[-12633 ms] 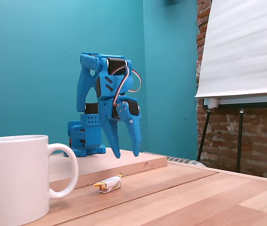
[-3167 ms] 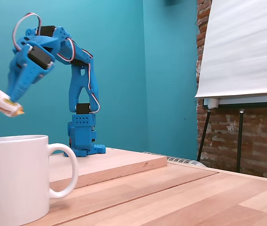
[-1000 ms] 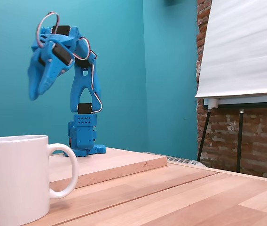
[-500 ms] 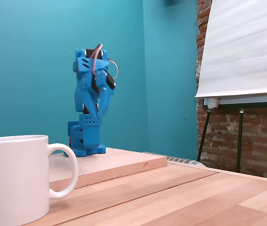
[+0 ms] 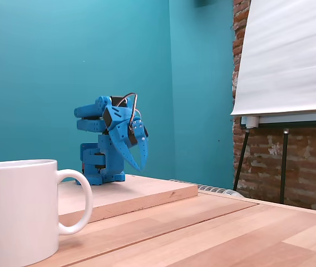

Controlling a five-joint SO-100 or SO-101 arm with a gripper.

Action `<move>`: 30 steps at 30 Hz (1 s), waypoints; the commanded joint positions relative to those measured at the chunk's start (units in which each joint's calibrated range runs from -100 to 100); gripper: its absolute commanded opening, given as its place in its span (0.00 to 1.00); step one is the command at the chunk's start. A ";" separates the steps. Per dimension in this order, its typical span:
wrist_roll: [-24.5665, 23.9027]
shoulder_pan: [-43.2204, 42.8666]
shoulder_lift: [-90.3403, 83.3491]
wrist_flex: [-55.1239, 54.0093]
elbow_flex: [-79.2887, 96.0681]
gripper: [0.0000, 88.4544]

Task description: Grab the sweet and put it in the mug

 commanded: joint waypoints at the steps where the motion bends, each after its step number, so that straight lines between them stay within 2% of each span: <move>1: 0.88 -0.64 -6.42 -0.89 2.72 0.00; 14: 6.84 -0.57 -13.04 -0.08 7.98 0.00; 30: 7.13 -0.28 -14.08 -0.49 7.89 0.00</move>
